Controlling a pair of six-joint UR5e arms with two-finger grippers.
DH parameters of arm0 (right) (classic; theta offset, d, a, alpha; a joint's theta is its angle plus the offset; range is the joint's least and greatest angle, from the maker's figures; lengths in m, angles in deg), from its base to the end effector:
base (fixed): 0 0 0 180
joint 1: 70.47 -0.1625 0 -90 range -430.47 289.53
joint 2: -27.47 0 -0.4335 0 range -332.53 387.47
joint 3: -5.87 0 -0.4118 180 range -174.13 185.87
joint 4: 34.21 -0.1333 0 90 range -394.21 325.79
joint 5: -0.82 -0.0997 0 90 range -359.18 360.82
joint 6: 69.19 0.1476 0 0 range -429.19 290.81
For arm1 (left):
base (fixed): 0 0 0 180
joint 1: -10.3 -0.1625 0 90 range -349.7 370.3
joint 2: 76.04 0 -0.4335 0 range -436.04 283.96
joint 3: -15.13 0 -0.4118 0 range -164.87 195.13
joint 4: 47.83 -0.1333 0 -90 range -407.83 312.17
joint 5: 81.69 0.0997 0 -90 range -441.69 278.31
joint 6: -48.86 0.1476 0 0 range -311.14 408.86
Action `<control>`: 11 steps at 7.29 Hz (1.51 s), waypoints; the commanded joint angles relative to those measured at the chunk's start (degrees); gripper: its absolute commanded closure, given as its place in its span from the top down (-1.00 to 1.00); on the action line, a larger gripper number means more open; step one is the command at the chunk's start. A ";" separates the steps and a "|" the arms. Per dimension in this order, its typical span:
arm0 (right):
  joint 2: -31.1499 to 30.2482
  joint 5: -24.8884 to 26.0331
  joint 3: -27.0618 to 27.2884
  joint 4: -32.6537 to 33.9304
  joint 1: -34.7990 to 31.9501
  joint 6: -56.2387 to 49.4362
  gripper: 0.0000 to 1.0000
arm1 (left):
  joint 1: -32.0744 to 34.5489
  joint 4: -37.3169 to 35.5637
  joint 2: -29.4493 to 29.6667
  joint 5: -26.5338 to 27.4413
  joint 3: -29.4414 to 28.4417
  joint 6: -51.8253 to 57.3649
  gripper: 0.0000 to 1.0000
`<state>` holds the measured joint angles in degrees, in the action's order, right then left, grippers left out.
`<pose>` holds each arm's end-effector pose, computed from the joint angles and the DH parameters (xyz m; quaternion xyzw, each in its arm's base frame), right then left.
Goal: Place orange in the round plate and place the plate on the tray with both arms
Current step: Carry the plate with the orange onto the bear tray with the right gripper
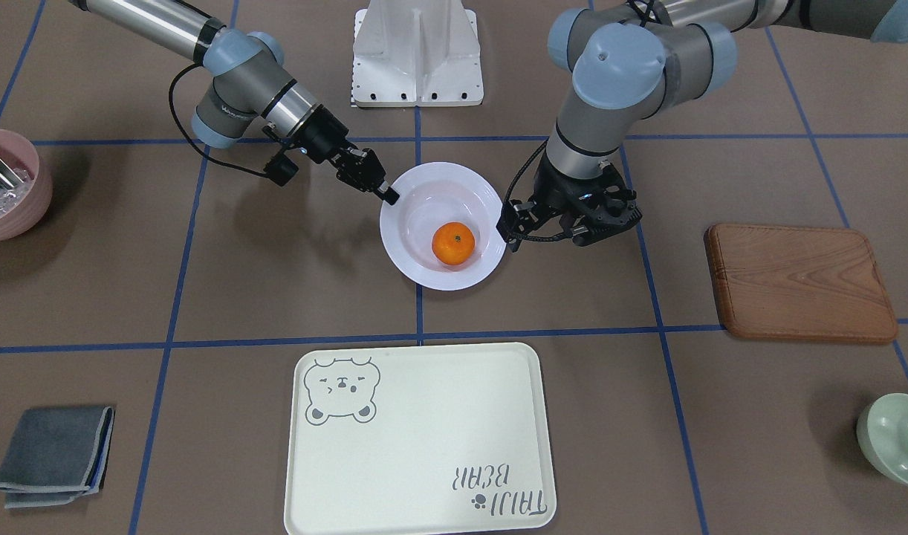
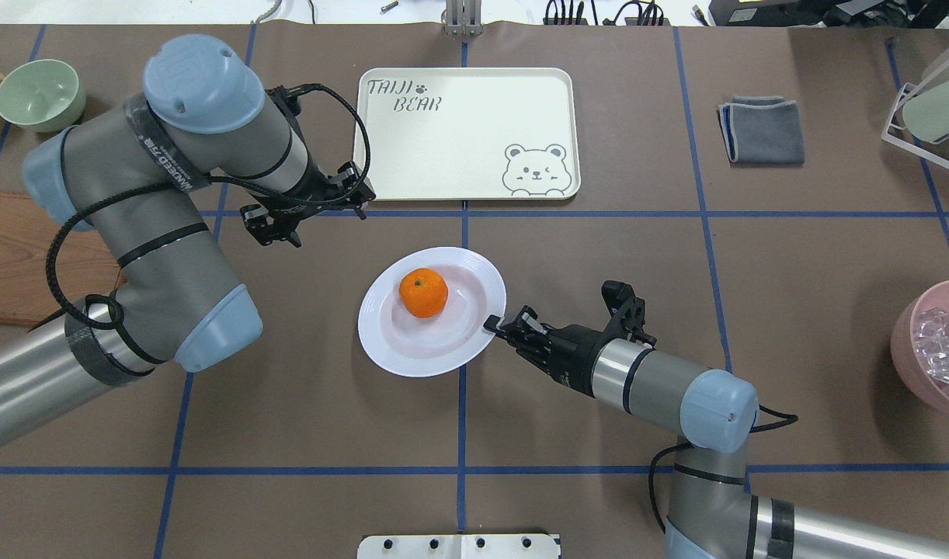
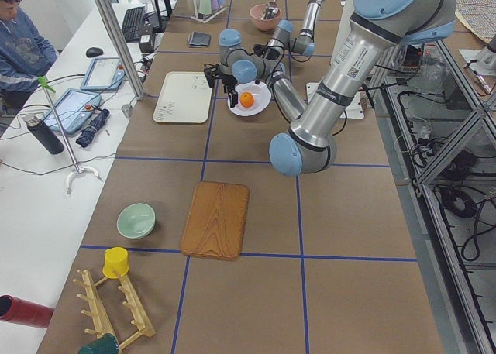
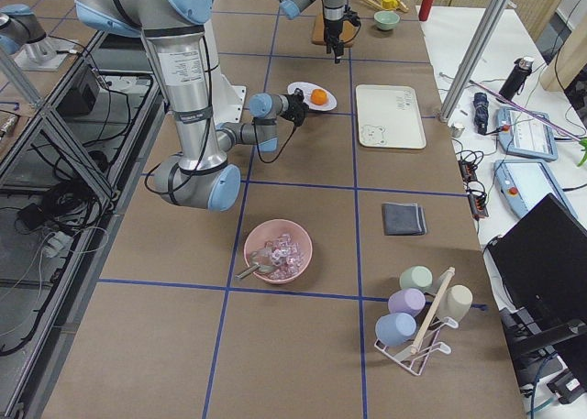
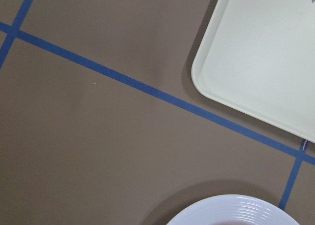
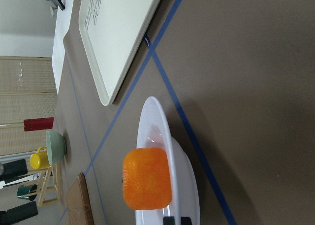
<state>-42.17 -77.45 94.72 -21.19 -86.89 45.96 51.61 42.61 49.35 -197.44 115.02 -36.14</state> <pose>-0.5990 -0.3468 0.3187 0.0117 -0.7434 0.3069 0.5942 0.4843 -0.5178 0.2447 -0.0399 0.4289 -0.1976 0.8805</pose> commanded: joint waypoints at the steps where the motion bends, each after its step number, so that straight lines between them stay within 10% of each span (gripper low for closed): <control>1: 0.03 2.68 2.02 -0.02 -0.10 1.13 -0.97 | 0.00 0.00 -0.06 0.00 0.13 -0.08 0.95; 6: 2.74 14.43 1.25 0.25 0.25 4.12 -1.00 | 1.13 -0.09 -0.76 -0.17 3.27 -0.08 0.95; 8: 9.83 21.89 -7.50 1.38 0.34 8.22 -1.00 | 1.14 -1.32 -7.33 -0.35 11.96 -0.16 0.95; 11: 20.48 26.41 -11.16 22.49 -5.18 20.94 -1.00 | 1.93 -2.11 -10.69 -0.26 17.26 -0.25 0.95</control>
<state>-25.91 -52.81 84.35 -8.55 -89.29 60.63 53.09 40.68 39.81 -197.74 130.26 -36.36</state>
